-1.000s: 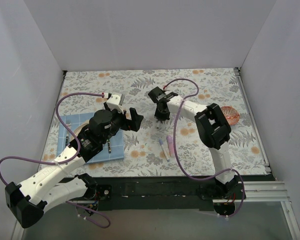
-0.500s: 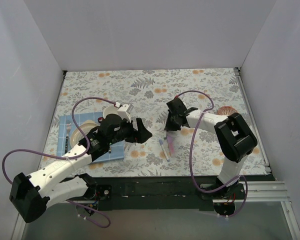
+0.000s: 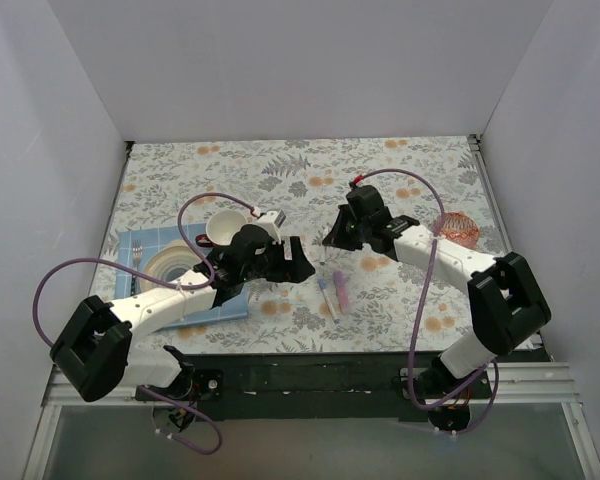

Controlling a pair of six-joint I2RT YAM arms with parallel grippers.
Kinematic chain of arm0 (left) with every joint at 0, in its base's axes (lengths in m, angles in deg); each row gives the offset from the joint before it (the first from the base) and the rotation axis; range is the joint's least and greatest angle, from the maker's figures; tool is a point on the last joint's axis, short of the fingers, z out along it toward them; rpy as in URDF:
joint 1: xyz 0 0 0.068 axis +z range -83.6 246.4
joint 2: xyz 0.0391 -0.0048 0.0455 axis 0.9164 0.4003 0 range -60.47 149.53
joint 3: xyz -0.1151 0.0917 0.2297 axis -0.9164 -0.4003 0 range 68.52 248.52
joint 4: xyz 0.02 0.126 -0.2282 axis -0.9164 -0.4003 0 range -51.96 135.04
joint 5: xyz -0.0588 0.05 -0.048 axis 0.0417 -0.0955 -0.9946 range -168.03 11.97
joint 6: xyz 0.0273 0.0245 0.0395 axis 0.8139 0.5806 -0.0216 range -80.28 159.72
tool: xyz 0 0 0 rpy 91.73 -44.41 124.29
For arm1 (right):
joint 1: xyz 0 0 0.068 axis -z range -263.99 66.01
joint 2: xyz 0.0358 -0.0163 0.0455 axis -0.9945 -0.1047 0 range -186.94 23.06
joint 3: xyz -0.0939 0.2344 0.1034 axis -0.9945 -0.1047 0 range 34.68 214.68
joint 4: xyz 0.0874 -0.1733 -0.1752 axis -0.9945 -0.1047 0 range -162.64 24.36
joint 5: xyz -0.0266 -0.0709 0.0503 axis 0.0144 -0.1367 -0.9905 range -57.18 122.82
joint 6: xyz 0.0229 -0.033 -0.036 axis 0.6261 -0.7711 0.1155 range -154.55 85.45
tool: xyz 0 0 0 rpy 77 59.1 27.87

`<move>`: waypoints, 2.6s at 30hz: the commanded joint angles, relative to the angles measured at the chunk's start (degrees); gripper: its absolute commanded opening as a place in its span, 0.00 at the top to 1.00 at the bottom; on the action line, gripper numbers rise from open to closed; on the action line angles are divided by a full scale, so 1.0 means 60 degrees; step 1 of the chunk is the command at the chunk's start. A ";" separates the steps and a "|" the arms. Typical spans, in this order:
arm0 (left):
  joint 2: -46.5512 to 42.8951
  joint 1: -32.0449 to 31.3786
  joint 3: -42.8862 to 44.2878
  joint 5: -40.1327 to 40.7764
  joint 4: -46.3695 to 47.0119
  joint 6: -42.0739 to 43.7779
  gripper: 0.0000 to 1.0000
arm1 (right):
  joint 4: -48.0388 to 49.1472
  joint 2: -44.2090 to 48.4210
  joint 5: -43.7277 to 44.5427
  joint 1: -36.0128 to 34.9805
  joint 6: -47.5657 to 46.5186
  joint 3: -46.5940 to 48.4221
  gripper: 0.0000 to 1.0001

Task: Insert the pens into the pen caps

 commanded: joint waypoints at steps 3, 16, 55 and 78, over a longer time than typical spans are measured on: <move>-0.0011 0.0009 0.0180 -0.0253 0.1617 0.0209 0.24 | 0.0915 0.1075 -0.1088 -0.0052 0.0306 -0.0586 0.99; -0.0156 0.0009 0.0677 0.1397 0.0815 0.0998 0.23 | 0.1078 0.2175 -0.0914 -0.0125 0.0558 -0.1117 0.99; 0.5629 0.1107 0.5160 -0.2685 -0.3112 1.2484 0.48 | 0.0374 0.9029 -0.0020 0.0139 -0.1978 -0.2682 0.55; 0.5923 0.0698 0.4121 -0.2393 -0.3508 1.1415 1.00 | 0.0081 0.9717 0.0844 0.0139 -0.1861 -0.3077 0.56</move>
